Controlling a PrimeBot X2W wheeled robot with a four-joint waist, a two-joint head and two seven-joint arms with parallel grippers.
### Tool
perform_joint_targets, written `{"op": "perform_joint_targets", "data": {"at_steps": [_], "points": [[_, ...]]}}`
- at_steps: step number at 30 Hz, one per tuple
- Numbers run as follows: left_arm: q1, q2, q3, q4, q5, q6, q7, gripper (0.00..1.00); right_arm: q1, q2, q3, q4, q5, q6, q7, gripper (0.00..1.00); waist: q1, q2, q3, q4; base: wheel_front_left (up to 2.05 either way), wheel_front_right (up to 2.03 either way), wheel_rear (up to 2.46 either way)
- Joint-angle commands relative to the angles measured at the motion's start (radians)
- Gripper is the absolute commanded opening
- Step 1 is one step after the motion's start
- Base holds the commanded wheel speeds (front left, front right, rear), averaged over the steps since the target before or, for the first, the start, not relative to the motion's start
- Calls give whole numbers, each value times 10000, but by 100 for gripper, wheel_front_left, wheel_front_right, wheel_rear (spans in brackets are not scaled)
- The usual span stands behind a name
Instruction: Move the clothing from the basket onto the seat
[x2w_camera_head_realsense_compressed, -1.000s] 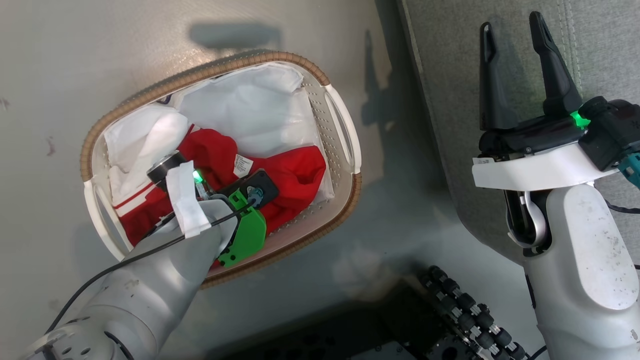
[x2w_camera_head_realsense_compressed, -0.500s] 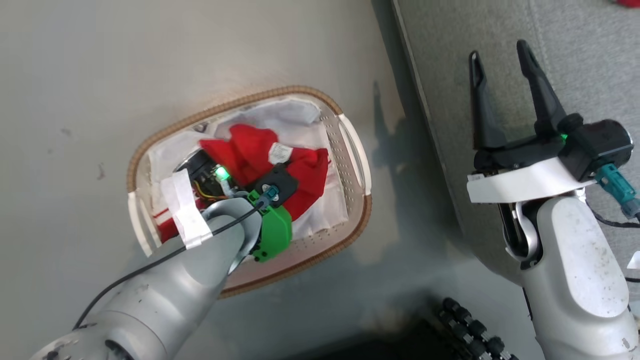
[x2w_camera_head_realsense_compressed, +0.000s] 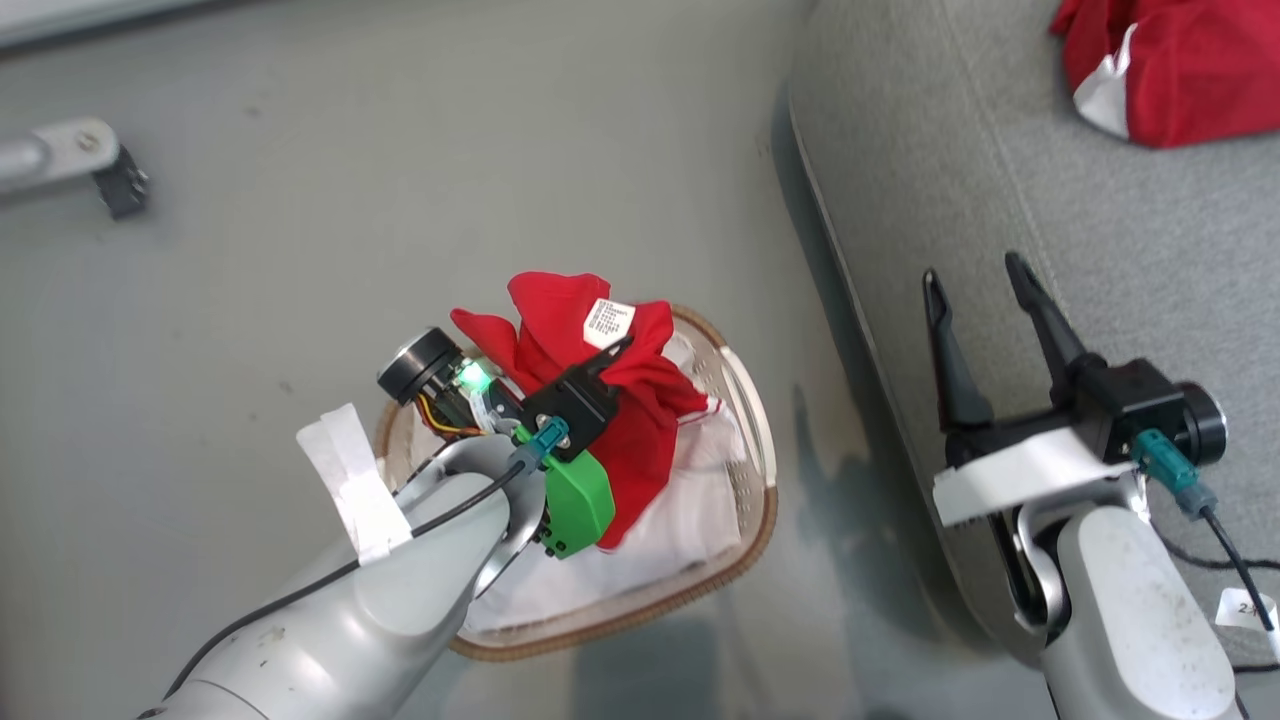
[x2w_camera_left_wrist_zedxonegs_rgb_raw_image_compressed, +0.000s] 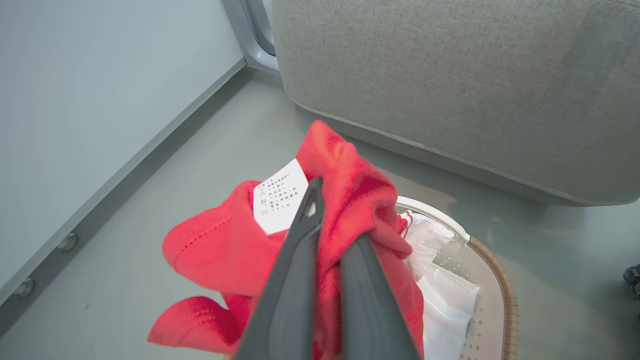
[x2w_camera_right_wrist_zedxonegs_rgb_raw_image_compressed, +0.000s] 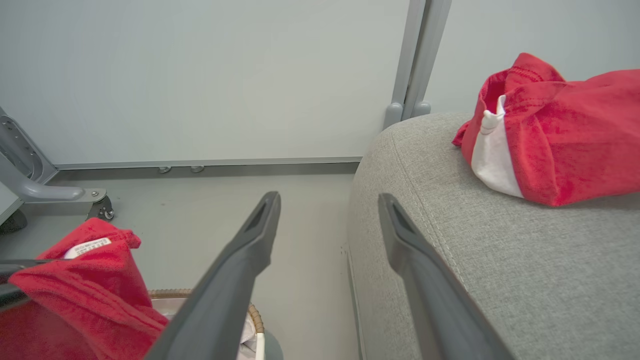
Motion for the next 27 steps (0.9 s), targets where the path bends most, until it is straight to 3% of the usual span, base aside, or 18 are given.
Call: {"op": "perform_joint_targets", "data": {"at_steps": [1, 13, 27], "points": [[86, 76, 109, -195, 28, 76, -34, 0, 328, -36, -28, 106, -68, -14, -1, 100, 1, 0, -1728, 663, 0, 0, 0], [-738, 773, 478, -1111, 71, -73, 194, 0, 1262, -38, 176, 584, -75, -14, -1, 100, 1, 0, -3698, 731, 0, 0, 0], [-2418, 1575, 1169, -2155, -301, -177, 1168, 0, 1014, -35, 936, 630, 215, -14, -1, 100, 1, 0, -4347, 361, 0, 0, 0]]}}
